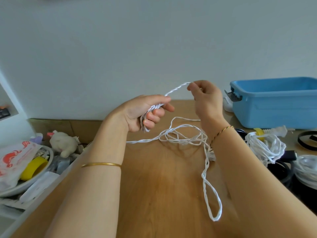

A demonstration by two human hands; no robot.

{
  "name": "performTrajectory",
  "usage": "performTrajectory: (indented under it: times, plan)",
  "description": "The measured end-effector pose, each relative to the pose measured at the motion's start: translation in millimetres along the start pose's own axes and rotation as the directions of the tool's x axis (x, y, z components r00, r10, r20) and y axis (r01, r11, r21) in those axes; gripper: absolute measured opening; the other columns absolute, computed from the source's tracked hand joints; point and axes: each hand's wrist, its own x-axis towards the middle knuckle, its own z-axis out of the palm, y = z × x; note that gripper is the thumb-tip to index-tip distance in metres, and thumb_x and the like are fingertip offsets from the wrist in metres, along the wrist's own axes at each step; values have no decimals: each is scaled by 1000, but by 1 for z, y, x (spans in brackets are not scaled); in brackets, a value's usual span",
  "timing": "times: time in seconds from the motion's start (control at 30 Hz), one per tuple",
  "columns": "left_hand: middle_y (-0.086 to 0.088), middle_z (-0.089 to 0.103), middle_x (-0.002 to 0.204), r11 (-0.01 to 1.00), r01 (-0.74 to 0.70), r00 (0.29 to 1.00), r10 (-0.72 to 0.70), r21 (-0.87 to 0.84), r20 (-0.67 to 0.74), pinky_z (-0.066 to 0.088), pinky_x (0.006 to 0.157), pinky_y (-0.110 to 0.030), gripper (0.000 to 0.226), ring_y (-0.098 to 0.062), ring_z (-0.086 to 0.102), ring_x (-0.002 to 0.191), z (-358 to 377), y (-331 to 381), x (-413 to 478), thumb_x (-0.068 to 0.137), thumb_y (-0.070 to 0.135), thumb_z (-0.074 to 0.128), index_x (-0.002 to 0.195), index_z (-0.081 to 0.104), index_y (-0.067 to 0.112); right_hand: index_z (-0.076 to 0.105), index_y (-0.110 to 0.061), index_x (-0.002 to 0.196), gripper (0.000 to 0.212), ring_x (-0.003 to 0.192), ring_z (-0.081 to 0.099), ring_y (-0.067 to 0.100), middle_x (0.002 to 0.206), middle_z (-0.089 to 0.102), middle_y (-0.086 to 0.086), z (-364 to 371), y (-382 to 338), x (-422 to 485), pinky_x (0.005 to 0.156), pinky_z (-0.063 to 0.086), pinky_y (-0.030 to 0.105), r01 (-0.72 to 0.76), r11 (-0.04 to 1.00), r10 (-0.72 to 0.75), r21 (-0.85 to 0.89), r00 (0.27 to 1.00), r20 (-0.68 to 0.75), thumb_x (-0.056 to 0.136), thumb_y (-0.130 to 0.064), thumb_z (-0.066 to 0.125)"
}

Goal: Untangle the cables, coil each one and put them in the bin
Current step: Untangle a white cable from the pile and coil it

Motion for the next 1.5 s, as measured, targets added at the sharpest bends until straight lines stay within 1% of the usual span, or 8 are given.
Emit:
performTrajectory:
  times: [0.17, 0.3, 0.57, 0.73, 1.07, 1.3, 1.37, 1.5]
  plan:
    - [7, 34, 42, 944, -2, 947, 108, -331, 304, 19, 26, -10, 31, 0, 22, 30, -7, 2, -1, 87, 27, 46, 84, 67, 5, 63, -21, 69, 25, 43, 30, 3, 53, 38, -6, 4, 10, -7, 47, 28, 19, -32, 996, 41, -83, 993, 107, 92, -25, 57]
    - [-7, 46, 54, 666, 200, 785, 330, -719, 524, 35, 37, -23, 36, -9, 33, 45, -28, -3, 9, 92, 15, 49, 118, 54, -10, 70, -18, 78, 28, 39, 29, 4, 57, 42, -1, 6, 9, -14, 37, 24, 15, -115, 989, 144, -93, 887, 439, 95, -33, 54]
    - [-1, 51, 57, 287, -456, 863, 374, -843, -339, 52, 50, -24, 28, -10, 50, 44, -37, 3, 9, 100, 16, 36, 105, 53, -6, 66, -9, 111, 25, 43, 35, 6, 56, 48, -2, 10, -1, -29, 43, 31, 15, 167, 928, 171, -334, 606, 777, 97, -15, 46]
    - [1, 50, 56, 409, -634, 773, 360, -656, -523, 55, 70, -50, 21, -10, 49, 50, -31, -4, 20, 102, 18, 40, 83, 47, 11, 68, -13, 108, 23, 50, 41, 11, 57, 48, 0, 13, -23, -32, 53, 36, 20, 278, 884, 219, -377, 466, 857, 96, -20, 49]
    - [-3, 46, 67, 683, -707, 582, 415, -183, -699, 58, 73, -45, 20, -7, 49, 49, -14, -13, 28, 104, 17, 36, 86, 44, 14, 72, -10, 92, 20, 42, 30, 12, 50, 45, 2, -2, -34, -24, 41, 29, 18, 189, 908, 296, -374, 344, 891, 93, -20, 55]
    - [-5, 49, 67, 714, -369, 607, 670, 595, -428, 54, 56, -15, 13, 1, 54, 51, -5, -15, 26, 99, 8, 39, 92, 47, 0, 73, -11, 81, 9, 51, 46, 4, 59, 55, -4, -6, -37, -9, 57, 42, 20, 336, 866, -17, -369, 758, 652, 80, -8, 65]
    - [-9, 49, 68, 743, -300, 751, 570, 598, -331, 59, 54, -37, 17, -17, 54, 54, -2, -13, 22, 99, 10, 40, 101, 48, -5, 72, -16, 79, 15, 52, 48, 4, 57, 53, -11, -7, -34, -4, 59, 42, 22, 397, 829, -144, -394, 832, 536, 77, -4, 64]
    - [-7, 55, 65, 863, -226, 920, 341, 452, -192, 45, 43, -27, 33, -18, 50, 44, 5, -6, 9, 100, 27, 44, 112, 53, -2, 69, -22, 76, 11, 62, 57, 14, 62, 57, -10, -11, -21, 3, 69, 53, 36, 377, 840, -233, -391, 900, 368, 76, -11, 68]
